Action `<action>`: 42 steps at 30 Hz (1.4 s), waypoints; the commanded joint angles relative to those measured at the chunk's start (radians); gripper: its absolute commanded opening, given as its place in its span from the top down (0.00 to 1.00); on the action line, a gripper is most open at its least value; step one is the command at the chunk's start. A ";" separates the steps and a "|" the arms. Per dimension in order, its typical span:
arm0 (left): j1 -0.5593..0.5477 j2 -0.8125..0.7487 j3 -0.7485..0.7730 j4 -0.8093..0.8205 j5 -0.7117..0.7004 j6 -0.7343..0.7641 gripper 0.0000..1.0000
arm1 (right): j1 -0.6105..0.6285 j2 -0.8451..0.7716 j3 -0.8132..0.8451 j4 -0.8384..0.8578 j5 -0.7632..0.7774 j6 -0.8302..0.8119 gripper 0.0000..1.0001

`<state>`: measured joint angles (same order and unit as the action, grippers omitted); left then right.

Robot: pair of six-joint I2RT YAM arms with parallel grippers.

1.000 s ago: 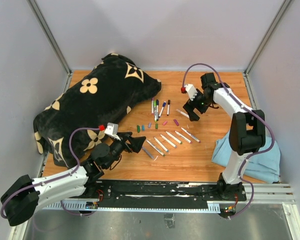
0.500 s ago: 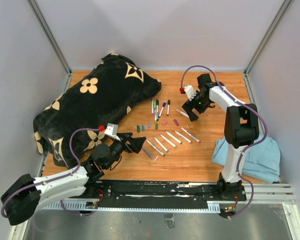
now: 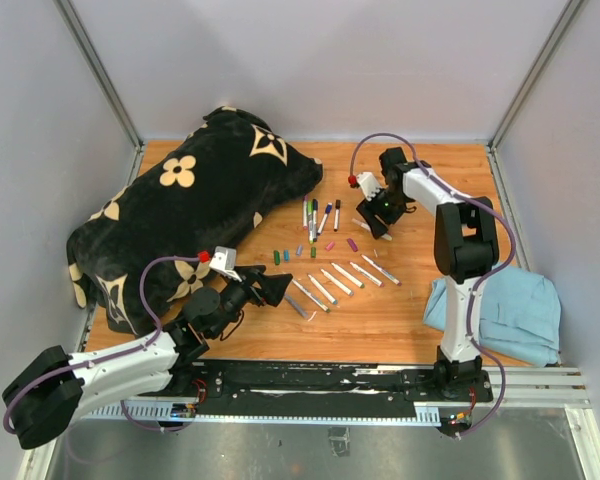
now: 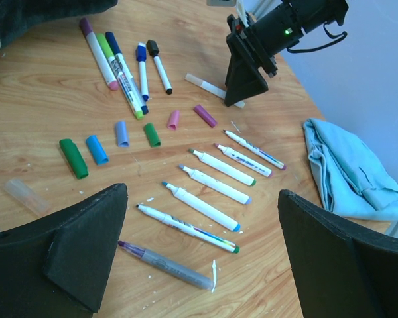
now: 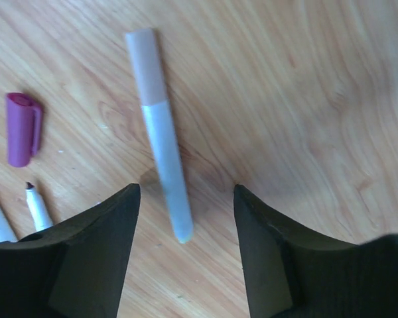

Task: Open the pen caps
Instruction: Pick up the pen from the center of the board.

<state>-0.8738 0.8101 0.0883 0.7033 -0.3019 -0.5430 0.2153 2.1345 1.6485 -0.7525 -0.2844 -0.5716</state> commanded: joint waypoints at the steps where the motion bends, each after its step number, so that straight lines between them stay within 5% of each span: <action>1: 0.001 0.008 -0.007 0.041 -0.009 0.000 0.01 | 0.042 0.011 0.022 -0.045 -0.013 0.002 0.42; 30: 0.001 0.016 -0.012 0.060 0.012 -0.032 0.01 | 0.108 -0.009 -0.055 -0.052 0.038 -0.065 0.98; 42: 0.001 0.040 -0.010 0.095 0.035 -0.052 0.01 | 0.109 -0.041 -0.072 -0.050 0.028 -0.062 0.99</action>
<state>-0.8738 0.8417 0.0875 0.7441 -0.2783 -0.5854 0.3122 2.1117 1.6062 -0.7605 -0.2455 -0.6258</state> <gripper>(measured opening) 0.993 0.140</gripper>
